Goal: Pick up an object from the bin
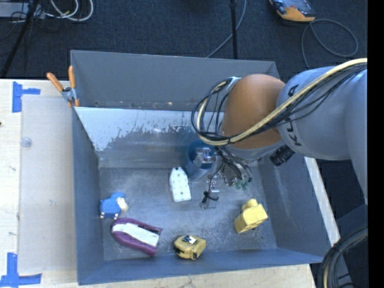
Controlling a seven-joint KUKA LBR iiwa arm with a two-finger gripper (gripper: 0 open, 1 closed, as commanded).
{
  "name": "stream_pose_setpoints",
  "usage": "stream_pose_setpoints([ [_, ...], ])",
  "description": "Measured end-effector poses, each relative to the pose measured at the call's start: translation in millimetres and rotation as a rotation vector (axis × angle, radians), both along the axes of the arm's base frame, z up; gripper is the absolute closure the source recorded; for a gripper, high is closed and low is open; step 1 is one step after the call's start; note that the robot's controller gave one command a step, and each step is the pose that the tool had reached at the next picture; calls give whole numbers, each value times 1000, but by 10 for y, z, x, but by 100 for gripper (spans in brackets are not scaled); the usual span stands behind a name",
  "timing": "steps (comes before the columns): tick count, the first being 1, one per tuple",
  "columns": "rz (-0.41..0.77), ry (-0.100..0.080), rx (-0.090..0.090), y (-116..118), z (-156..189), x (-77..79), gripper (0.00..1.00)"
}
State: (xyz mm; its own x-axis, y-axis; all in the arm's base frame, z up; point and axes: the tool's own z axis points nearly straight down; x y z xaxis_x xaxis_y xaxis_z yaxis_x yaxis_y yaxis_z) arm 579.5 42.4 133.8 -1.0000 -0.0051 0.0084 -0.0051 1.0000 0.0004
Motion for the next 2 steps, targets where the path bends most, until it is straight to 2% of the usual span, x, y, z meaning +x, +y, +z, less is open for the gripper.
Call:
stream_pose_setpoints([
  [1,-1,-6,0,-1,45,15,0],
  [2,-36,-12,0,97,-275,135,0],
])
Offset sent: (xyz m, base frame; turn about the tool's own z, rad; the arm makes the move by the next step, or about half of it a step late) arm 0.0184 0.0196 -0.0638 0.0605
